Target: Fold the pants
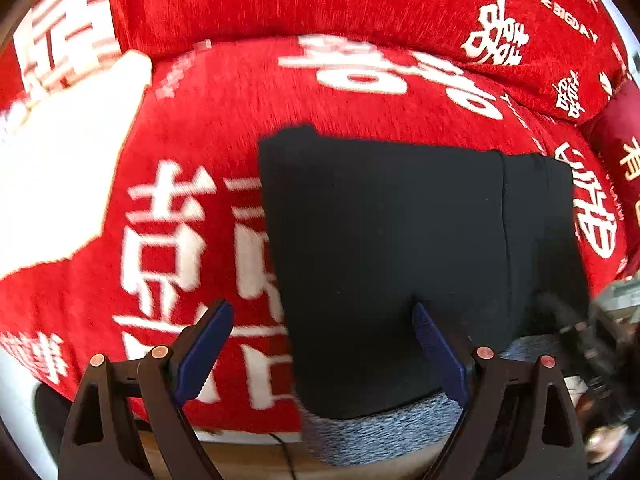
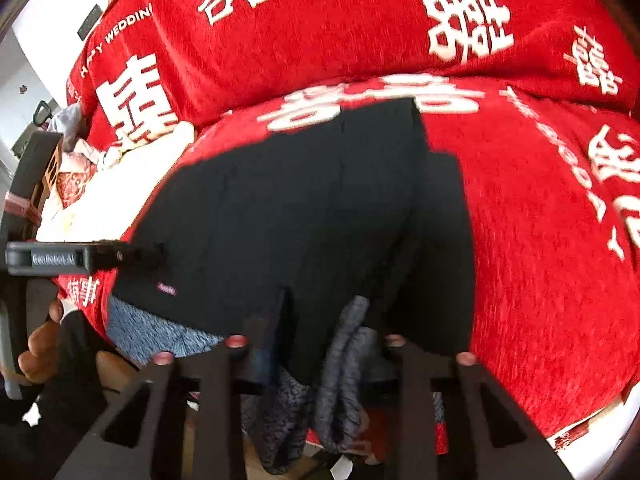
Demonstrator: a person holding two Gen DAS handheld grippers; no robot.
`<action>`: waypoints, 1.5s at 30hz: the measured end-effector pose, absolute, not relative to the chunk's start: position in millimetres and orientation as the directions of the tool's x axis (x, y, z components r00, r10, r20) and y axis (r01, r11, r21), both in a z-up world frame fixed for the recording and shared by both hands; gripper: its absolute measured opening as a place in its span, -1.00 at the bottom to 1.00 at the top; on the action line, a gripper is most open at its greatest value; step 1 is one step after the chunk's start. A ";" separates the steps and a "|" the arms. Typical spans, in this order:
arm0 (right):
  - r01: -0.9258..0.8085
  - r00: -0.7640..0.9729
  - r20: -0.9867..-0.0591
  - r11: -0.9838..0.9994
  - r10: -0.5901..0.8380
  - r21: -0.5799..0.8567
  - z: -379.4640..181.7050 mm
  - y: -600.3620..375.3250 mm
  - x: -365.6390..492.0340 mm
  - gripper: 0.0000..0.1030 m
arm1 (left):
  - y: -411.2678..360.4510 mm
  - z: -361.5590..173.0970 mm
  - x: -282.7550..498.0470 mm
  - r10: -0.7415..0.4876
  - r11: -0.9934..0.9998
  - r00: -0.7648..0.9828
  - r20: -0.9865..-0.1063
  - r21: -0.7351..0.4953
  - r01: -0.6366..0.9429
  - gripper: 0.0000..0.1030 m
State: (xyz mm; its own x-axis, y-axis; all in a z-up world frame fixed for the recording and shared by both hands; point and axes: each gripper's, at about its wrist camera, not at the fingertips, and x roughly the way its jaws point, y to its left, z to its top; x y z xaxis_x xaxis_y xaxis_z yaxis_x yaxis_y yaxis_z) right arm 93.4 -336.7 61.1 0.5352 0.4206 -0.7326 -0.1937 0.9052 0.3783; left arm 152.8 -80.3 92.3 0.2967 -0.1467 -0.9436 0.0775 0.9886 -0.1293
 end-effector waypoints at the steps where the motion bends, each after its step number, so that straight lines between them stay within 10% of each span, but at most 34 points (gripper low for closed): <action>1: -0.183 0.553 -0.710 0.895 0.435 0.406 67.7 -344.2 89.9 -0.54 | -80.8 98.0 152.4 -0.148 0.988 0.316 -0.937 -0.127 0.086 0.78; 9: -0.035 0.535 -0.744 0.891 0.400 0.453 38.5 -389.9 89.5 -0.44 | -95.2 77.2 162.5 -0.118 0.989 0.298 -0.947 -0.086 0.118 0.78; 17: 0.021 0.723 -0.672 0.967 0.161 0.254 108.8 -407.0 80.9 0.58 | -84.6 100.6 180.2 -0.101 0.994 0.351 -0.931 -0.082 0.070 0.78; 29: -0.140 0.477 -0.836 0.963 0.271 0.232 50.5 -340.7 203.8 0.58 | -102.2 58.4 253.2 -0.013 1.000 0.241 -0.970 -0.018 -0.019 1.00; 45: -0.113 0.603 -0.788 0.991 0.126 0.072 78.6 -336.1 87.5 0.64 | -87.5 89.3 156.4 -0.155 0.986 0.303 -0.940 -0.126 0.113 1.00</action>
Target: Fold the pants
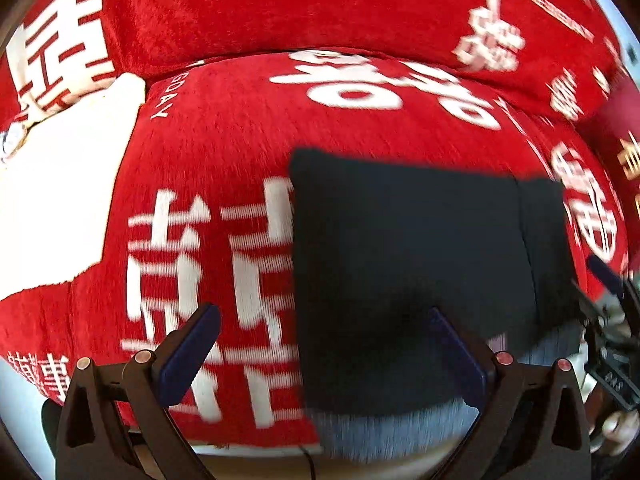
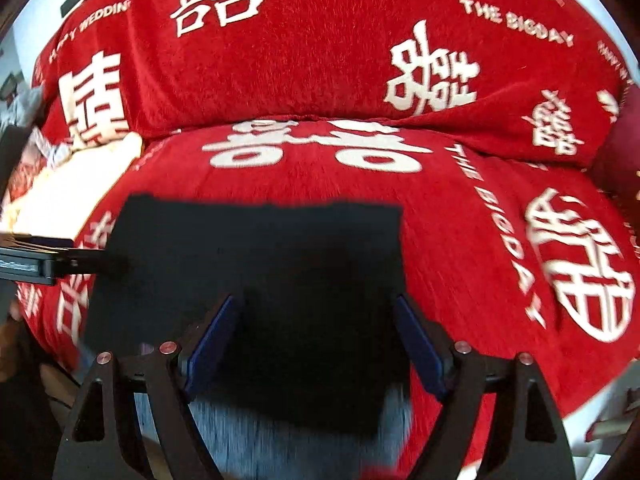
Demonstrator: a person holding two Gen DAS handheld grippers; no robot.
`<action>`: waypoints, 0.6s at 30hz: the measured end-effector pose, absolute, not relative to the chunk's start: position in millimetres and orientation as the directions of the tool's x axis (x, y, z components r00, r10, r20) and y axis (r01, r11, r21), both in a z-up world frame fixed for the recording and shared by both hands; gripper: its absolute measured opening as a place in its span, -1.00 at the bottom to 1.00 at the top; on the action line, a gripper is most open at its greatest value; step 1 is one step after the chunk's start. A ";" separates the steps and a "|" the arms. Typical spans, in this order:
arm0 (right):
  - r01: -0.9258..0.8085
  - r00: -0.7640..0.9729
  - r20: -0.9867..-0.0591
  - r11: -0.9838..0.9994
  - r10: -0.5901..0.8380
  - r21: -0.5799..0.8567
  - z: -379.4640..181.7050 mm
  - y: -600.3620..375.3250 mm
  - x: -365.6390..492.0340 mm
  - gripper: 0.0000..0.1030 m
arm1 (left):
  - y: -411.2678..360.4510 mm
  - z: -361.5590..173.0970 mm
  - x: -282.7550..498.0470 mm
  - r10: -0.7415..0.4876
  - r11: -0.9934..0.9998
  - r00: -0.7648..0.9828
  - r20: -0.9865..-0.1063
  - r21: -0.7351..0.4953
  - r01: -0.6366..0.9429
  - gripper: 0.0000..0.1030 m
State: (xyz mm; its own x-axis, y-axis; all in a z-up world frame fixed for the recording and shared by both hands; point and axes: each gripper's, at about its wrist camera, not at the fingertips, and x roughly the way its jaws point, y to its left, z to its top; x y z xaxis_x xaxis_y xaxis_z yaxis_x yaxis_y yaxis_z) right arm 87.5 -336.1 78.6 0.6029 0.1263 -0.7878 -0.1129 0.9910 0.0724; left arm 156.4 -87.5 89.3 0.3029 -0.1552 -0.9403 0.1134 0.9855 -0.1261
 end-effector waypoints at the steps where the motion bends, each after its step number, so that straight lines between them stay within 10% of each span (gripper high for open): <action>1: -0.112 0.604 -0.789 0.992 0.118 0.062 76.3 -334.2 78.1 0.66 | -89.4 86.2 145.0 -0.155 0.984 0.303 -0.940 -0.119 0.135 1.00; 18: 0.017 0.565 -0.809 0.978 0.162 0.208 62.5 -372.1 55.2 0.74 | -84.2 73.4 116.7 -0.190 0.980 0.336 -0.923 -0.157 0.124 1.00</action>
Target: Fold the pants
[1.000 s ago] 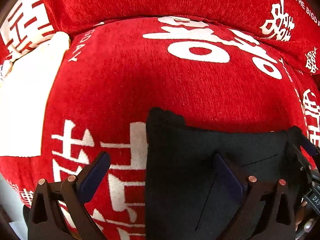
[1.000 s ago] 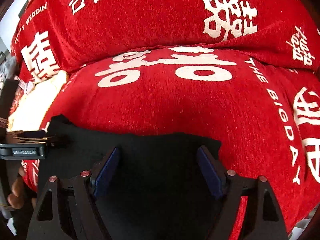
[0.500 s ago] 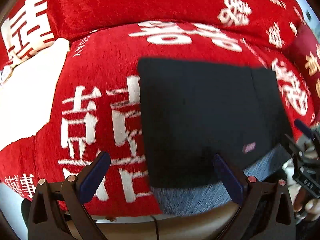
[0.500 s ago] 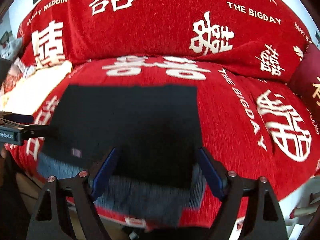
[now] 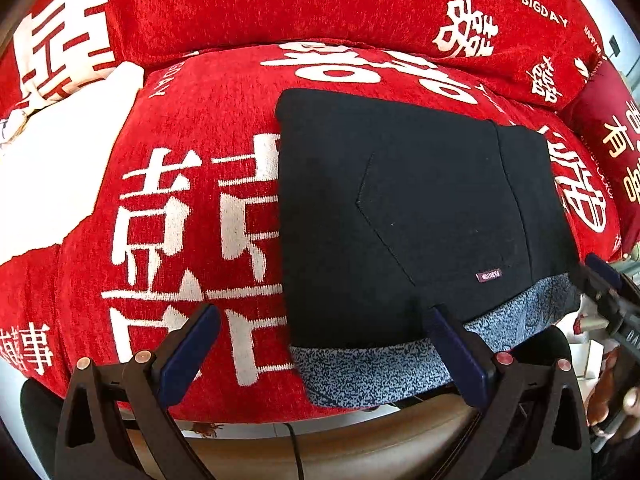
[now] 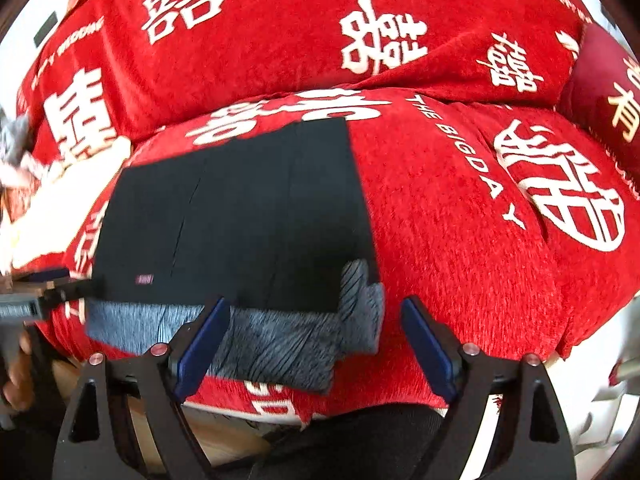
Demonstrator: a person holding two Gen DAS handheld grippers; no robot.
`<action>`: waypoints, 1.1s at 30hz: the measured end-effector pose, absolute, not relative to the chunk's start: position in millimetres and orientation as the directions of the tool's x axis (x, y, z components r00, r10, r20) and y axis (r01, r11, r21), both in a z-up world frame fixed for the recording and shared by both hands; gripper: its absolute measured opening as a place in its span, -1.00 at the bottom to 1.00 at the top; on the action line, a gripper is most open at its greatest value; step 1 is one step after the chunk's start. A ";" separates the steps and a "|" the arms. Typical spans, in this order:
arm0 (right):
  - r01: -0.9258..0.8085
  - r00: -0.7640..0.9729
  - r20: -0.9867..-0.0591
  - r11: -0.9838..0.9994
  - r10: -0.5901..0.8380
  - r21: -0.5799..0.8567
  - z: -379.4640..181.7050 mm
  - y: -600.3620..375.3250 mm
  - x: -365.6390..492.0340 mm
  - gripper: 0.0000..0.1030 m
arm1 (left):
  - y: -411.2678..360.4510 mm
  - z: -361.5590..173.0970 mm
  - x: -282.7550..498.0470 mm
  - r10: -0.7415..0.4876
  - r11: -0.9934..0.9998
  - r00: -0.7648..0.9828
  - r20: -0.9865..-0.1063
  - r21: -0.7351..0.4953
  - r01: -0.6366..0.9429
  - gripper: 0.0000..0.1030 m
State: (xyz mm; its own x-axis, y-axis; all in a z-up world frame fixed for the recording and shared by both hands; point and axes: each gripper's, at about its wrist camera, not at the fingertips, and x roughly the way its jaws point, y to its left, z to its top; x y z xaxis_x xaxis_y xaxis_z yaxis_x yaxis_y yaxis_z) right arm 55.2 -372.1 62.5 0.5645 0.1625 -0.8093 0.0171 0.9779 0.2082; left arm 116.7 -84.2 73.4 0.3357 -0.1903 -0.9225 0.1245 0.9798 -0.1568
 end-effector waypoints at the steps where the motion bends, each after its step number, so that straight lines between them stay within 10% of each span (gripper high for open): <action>1: 0.019 0.561 -0.810 0.975 0.172 0.221 62.5 -373.5 61.0 0.74 | -83.6 72.0 117.8 -0.190 0.980 0.337 -0.922 -0.158 0.121 1.00; 24: -0.024 0.502 -0.839 0.974 0.207 0.226 51.4 -372.5 109.6 0.78 | -92.5 49.3 153.2 -0.326 0.944 0.275 -0.904 -0.296 0.144 1.00; 33: 0.020 0.414 -0.782 0.854 0.466 0.520 9.7 -395.9 137.1 0.95 | -93.8 32.1 168.0 -0.428 0.904 0.216 -0.877 -0.415 0.107 1.00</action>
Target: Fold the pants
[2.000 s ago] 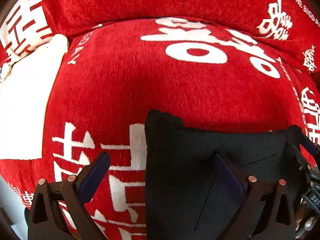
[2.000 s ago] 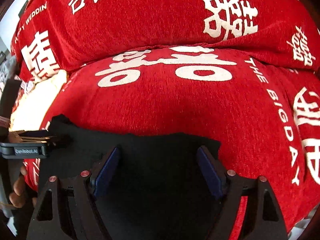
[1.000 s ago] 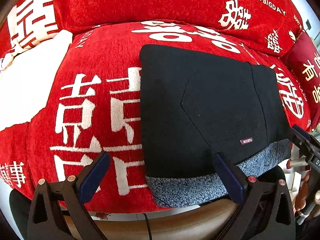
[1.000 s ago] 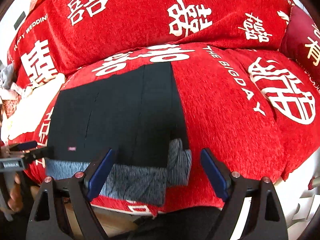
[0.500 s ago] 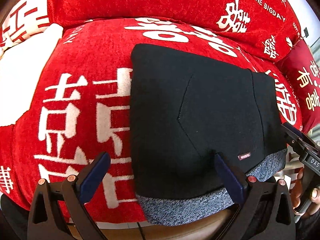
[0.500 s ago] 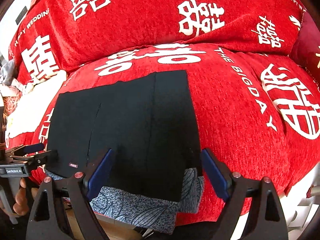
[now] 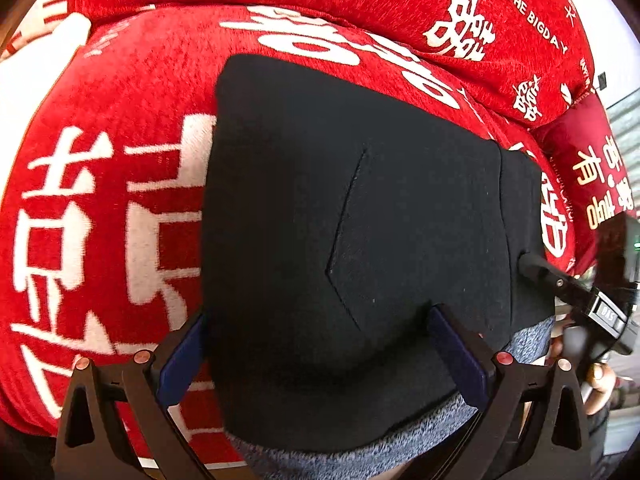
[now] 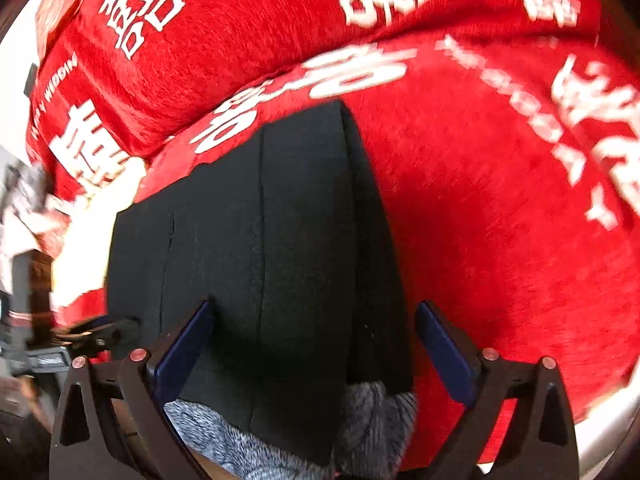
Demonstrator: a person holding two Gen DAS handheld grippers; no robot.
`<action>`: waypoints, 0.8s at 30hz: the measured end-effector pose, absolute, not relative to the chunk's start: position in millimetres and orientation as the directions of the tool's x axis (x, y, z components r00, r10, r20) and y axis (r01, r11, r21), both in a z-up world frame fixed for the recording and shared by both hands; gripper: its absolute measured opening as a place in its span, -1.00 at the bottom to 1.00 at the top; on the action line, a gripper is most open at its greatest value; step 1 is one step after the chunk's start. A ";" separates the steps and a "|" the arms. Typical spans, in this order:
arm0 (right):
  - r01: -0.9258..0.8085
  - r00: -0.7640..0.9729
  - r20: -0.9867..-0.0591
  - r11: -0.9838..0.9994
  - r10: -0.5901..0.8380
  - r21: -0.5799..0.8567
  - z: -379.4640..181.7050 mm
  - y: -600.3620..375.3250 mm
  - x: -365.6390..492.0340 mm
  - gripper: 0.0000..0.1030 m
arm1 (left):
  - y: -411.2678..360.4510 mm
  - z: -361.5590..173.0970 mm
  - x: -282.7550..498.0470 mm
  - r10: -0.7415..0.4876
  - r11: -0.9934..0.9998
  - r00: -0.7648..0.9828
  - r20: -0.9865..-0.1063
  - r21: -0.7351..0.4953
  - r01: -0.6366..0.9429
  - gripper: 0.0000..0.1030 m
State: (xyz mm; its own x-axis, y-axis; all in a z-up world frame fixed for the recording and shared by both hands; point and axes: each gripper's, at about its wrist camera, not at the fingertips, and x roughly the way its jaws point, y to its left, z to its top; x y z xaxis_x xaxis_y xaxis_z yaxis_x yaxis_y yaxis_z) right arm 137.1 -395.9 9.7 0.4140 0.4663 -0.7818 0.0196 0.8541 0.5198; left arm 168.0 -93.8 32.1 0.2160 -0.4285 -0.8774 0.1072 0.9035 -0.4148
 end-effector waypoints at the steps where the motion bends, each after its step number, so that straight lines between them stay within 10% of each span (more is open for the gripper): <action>1: 0.023 0.402 -0.771 0.836 0.494 0.548 4.4 -395.5 139.5 0.96 | -94.1 31.4 169.4 -0.433 0.901 0.217 -0.875 -0.420 0.105 1.00; 9: -0.073 0.399 -0.806 0.892 0.437 0.447 11.0 -358.9 145.7 0.96 | -104.6 33.3 173.4 -0.418 0.908 0.244 -0.875 -0.397 0.132 0.99; 16: -0.138 0.445 -0.818 0.931 0.364 0.339 45.5 -339.1 125.4 0.15 | -109.2 55.5 162.4 -0.379 0.921 0.314 -0.870 -0.322 0.219 0.18; 24: -0.139 0.486 -0.809 0.943 0.331 0.303 72.4 -320.4 112.4 0.06 | -102.5 70.1 158.1 -0.375 0.921 0.328 -0.867 -0.310 0.234 -0.05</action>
